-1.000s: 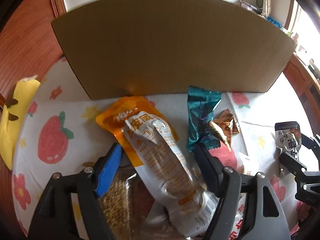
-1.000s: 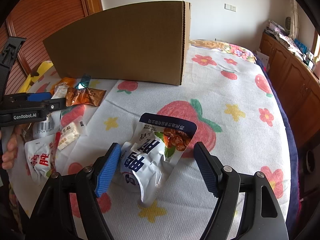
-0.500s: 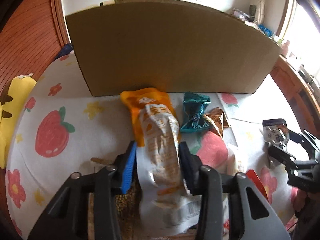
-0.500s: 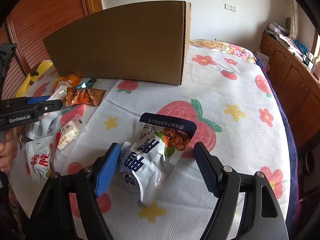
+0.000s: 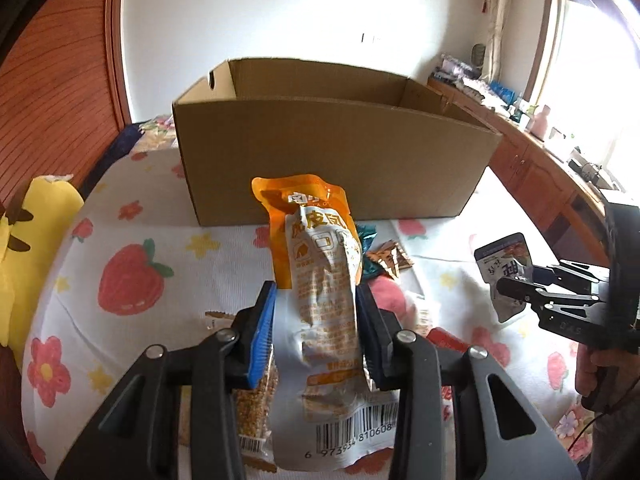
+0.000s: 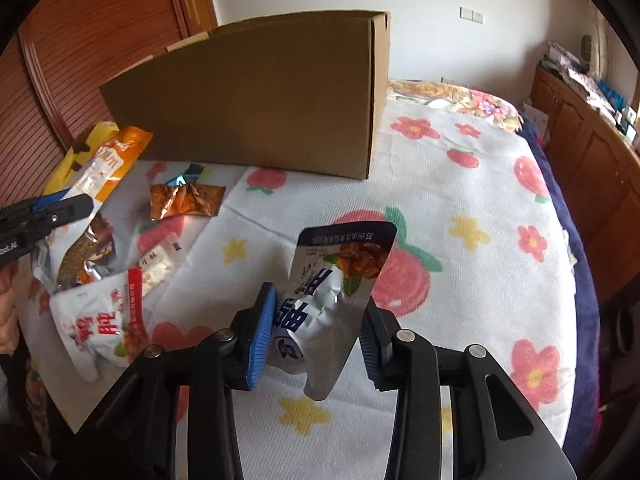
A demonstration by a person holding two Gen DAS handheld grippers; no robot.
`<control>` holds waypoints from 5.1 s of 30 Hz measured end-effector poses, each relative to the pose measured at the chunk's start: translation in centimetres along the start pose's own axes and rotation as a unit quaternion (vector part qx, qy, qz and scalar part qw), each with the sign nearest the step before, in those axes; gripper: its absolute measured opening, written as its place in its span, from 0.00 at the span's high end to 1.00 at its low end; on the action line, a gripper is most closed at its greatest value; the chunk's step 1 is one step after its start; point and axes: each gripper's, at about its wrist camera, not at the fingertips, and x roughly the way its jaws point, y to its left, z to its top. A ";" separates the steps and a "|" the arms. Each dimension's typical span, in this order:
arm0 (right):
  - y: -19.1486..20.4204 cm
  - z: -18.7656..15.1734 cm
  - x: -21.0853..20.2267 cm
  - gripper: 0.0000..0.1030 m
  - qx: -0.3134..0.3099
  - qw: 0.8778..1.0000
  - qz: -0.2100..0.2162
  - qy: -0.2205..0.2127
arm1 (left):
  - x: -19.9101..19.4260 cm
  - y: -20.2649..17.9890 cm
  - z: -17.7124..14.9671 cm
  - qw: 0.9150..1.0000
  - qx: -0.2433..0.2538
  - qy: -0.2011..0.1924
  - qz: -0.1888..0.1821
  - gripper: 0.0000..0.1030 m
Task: Organize snacks
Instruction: 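Carry both packets over the cardboard box and release them inside, then withdraw both tools from the box toward remaining snacks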
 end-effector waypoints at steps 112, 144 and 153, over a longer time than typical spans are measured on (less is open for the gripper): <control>3.3 16.5 -1.8 0.56 -0.050 0.987 0.060 -0.139 | 1.7 3.4 13.6 0.991 0.036 -0.131 0.014 0.50; 9.7 1.6 -5.6 0.52 -0.051 0.994 0.070 -0.065 | -1.2 3.9 -0.2 0.998 0.053 -0.036 0.009 0.47; 8.7 -0.9 -3.2 0.53 -0.032 0.996 0.081 -0.031 | 0.1 4.0 -2.7 0.998 0.056 -0.008 0.010 0.47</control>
